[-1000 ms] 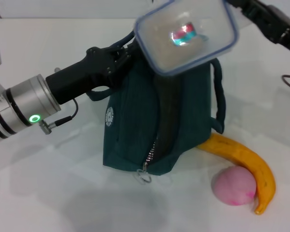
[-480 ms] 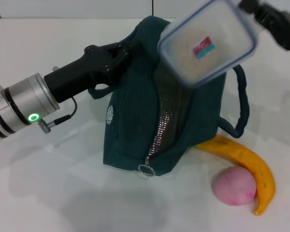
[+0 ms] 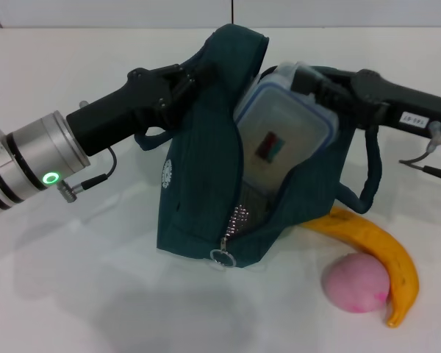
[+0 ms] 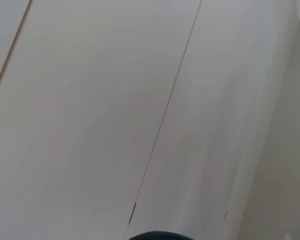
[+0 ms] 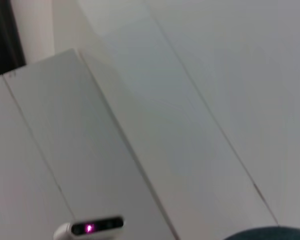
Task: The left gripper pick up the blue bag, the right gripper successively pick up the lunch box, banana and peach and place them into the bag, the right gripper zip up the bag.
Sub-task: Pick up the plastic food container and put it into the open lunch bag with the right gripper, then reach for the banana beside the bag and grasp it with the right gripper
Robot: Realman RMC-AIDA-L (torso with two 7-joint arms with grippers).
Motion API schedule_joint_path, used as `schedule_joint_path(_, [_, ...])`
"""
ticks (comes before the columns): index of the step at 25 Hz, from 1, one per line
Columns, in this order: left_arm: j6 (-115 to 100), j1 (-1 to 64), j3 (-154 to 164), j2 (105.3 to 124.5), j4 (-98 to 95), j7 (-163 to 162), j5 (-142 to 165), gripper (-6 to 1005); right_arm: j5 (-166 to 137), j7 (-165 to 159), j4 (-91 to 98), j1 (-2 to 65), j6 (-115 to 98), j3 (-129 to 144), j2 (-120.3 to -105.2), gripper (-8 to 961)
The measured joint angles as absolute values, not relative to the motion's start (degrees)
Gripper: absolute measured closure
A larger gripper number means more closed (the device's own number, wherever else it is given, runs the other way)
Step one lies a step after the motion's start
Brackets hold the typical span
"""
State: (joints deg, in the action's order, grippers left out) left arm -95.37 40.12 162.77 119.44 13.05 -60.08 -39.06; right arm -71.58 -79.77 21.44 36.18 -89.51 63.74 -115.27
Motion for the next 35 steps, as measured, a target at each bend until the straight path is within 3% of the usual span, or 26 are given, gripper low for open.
schedule_joint_path(11, [-95.35, 39.99, 162.77, 119.44, 13.03, -59.93, -39.04, 962, -71.28, -78.89, 25.05, 34.83, -89.54, 64.09, -115.47, 720])
schedule_joint_path(19, [-95.36, 39.58, 162.77, 119.49, 13.00, -59.60, -38.99, 963, -69.87, -74.26, 36.95, 23.36, -91.99, 63.52, -115.44, 407])
schedule_joint_path(22, [-95.36, 38.97, 162.77, 119.43, 13.04, -59.54, -39.01, 963, -70.18, -74.08, 40.67, 18.92, -92.40, 62.85, -114.74, 284])
schedule_joint_path(28, [-95.35, 38.51, 162.77, 119.43, 13.53, -59.51, -38.83, 963, -82.85, -80.18, 51.80, 14.62, -93.94, 56.46, -112.55, 221])
schedule_joint_path(35, [-94.27, 38.77, 162.77, 119.44, 13.14, -59.33, -38.90, 963, -98.19, -95.80, 57.82, 17.24, -100.33, 42.59, -112.25, 165])
